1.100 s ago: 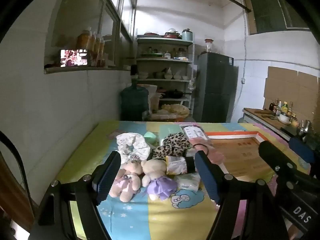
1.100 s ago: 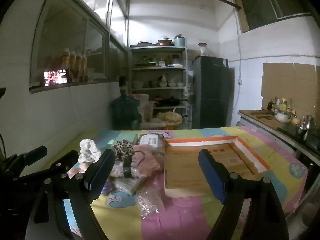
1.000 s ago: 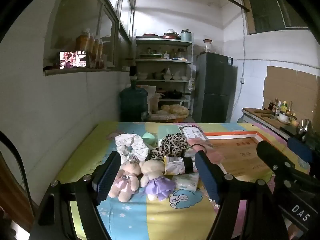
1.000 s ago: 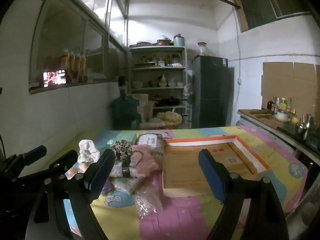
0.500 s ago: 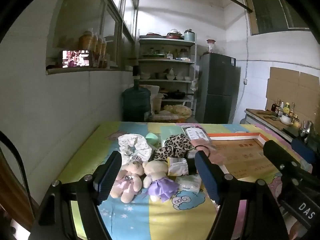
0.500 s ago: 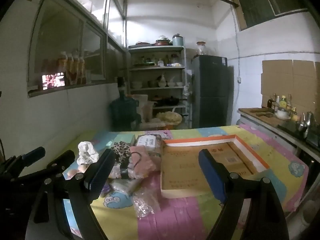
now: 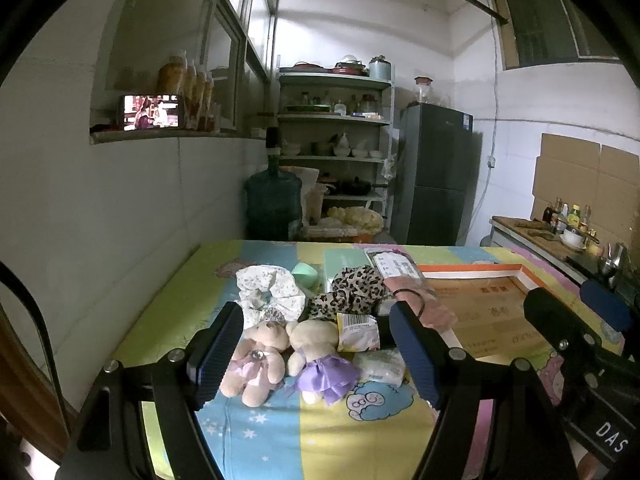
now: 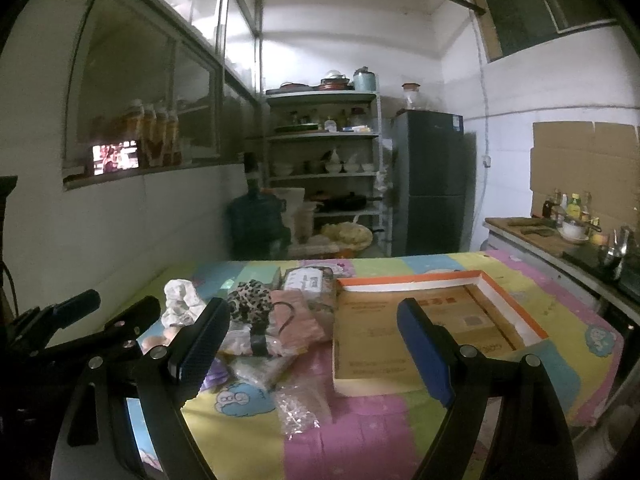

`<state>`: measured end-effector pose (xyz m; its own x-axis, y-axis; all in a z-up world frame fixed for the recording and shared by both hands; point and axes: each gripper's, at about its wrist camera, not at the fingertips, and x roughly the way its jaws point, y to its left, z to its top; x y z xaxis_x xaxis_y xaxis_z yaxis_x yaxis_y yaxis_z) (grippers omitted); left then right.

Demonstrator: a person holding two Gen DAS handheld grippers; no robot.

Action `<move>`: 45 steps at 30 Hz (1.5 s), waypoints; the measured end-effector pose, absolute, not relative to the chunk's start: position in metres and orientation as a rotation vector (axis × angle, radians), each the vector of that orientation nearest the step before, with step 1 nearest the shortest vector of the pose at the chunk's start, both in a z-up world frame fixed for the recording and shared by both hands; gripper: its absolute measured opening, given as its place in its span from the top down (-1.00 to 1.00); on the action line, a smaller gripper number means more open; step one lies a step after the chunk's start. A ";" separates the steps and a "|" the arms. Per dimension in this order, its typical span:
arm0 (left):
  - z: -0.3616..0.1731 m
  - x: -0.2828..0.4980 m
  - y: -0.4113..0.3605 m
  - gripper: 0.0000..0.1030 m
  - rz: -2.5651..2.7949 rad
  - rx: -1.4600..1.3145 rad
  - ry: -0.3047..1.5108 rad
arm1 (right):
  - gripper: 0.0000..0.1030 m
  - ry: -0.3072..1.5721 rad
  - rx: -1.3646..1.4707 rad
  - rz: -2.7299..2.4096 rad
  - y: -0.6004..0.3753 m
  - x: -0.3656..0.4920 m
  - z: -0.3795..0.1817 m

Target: Organize soft objects

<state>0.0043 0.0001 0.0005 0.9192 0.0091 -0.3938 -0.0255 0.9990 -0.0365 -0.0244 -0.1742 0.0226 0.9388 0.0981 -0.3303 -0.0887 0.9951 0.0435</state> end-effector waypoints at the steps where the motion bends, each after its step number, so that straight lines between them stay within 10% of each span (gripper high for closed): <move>1: 0.000 0.004 0.000 -0.47 0.018 -0.040 0.404 | -0.69 0.340 0.029 0.097 -0.174 -0.024 0.022; 45: -0.003 0.006 0.000 -0.47 0.017 -0.042 0.401 | -0.69 0.343 0.049 0.151 -0.170 -0.020 0.011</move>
<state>0.0057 0.0001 -0.0031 0.9204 0.0081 -0.3909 -0.0248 0.9990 -0.0376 -0.0201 -0.1700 0.0110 0.9307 0.1558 -0.3311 -0.1392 0.9875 0.0734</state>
